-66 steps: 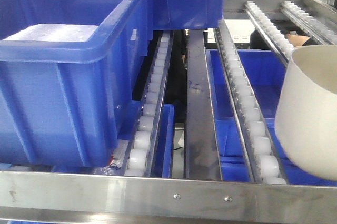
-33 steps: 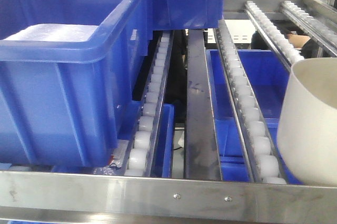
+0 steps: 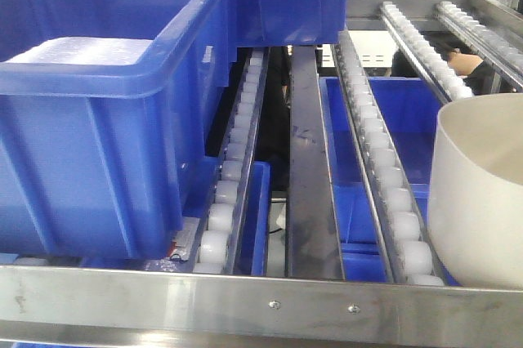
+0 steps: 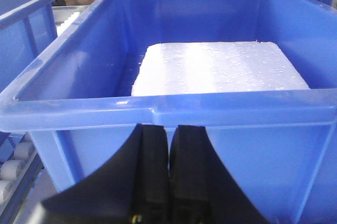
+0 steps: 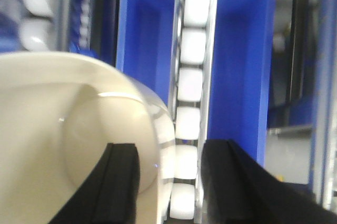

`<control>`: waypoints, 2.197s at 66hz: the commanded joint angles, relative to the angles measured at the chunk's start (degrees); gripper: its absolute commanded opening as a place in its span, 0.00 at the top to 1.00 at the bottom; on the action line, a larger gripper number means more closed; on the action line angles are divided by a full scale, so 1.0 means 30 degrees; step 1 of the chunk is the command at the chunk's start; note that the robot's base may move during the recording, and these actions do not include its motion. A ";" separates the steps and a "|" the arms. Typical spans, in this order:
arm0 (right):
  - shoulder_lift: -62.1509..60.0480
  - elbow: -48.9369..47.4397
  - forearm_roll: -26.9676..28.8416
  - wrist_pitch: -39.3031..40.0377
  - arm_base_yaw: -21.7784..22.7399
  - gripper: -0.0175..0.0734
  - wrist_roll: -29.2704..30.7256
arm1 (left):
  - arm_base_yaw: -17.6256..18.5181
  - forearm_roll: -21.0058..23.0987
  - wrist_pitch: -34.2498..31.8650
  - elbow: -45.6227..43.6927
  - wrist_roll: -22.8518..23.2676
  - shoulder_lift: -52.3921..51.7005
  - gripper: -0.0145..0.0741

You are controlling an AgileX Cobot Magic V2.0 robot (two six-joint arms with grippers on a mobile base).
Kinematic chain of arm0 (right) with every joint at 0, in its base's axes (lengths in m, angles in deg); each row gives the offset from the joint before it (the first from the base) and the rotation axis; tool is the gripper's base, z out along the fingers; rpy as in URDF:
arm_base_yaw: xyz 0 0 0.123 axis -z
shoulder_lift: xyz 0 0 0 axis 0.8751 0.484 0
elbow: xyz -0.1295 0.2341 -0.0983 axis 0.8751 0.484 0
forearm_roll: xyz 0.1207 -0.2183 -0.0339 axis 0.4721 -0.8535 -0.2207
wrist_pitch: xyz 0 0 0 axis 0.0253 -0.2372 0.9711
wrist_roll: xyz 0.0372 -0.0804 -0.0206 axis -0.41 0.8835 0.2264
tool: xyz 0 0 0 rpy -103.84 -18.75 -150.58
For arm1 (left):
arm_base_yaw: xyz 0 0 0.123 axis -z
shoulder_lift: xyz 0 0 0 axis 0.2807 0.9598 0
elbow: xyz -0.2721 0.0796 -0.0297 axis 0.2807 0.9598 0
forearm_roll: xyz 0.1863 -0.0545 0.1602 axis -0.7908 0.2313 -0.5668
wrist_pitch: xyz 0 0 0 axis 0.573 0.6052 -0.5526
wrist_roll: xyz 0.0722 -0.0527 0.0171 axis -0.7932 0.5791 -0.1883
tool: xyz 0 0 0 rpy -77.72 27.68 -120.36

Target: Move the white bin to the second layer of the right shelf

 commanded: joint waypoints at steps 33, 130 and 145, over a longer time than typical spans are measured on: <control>-1.0011 0.4610 0.0155 0.5290 0.0033 0.75 0.0663 | 0.0082 0.0115 -0.1604 0.0702 0.0050 -0.0267 0.74; -2.1651 1.4386 -0.0631 1.0526 -0.0136 0.75 -0.0158 | 0.0082 0.0115 -0.1604 0.0702 0.0050 -0.0267 0.74; -2.1684 1.4386 -0.0684 1.0678 -0.0174 0.75 -0.0158 | 0.0082 0.0115 -0.1604 0.0702 0.0050 -0.0267 0.74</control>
